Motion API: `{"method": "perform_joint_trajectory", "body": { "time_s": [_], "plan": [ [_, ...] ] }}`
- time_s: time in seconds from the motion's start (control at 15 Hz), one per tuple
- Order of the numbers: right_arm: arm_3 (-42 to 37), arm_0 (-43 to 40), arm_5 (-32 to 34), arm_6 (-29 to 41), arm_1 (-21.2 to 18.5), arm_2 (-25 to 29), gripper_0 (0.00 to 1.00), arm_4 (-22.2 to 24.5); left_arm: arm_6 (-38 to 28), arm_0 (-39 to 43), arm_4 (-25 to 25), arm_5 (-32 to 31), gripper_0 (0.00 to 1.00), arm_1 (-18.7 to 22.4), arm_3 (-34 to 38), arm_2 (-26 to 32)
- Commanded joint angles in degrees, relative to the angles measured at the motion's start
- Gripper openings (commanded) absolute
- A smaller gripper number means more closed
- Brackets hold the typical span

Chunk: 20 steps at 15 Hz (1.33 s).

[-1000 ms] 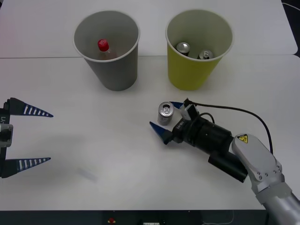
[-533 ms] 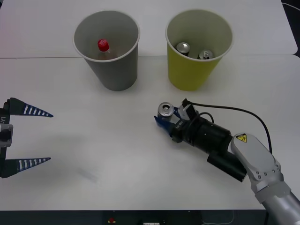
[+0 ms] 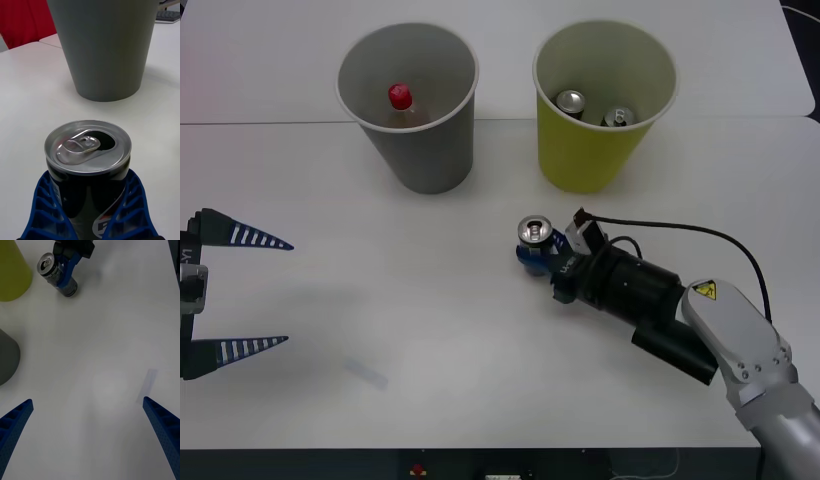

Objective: Put the can into the green bin and the plastic bottle into the gray bin

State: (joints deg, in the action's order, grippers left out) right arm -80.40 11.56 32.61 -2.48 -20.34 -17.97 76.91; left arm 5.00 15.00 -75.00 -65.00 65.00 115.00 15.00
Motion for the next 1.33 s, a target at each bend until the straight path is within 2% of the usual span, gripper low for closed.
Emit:
{"method": "perform_joint_trajectory", "body": {
  "time_s": [0.07,0.4,0.67,0.87,1.2,1.33],
  "plan": [
    [-2.22,-0.31,0.26,4.24,-3.22,-2.15,0.0,-2.29,0.0,0.0,0.0,0.0,1.0,0.0,0.0,0.0],
    [-11.36,-2.86,0.35,18.65,-10.78,-3.82,0.0,-2.12,0.0,0.0,0.0,0.0,1.0,0.0,0.0,0.0],
    [-19.36,-4.44,0.52,32.19,-17.37,-3.74,0.0,-0.1,0.0,0.0,0.0,0.0,1.0,0.0,0.0,0.0],
    [-26.13,-5.5,0.43,43.17,-24.05,-3.38,0.0,-0.01,0.0,0.0,0.0,0.0,1.0,0.0,0.0,0.0],
    [-36.5,-8.92,1.75,60.22,-34.07,3.21,0.0,1.31,0.0,0.0,0.0,0.0,1.0,0.0,0.0,0.0],
    [-38.96,-10.07,5.53,65.94,-35.65,8.48,0.0,1.31,0.0,0.0,0.0,0.0,1.0,0.0,0.0,0.0]
  ]
}}
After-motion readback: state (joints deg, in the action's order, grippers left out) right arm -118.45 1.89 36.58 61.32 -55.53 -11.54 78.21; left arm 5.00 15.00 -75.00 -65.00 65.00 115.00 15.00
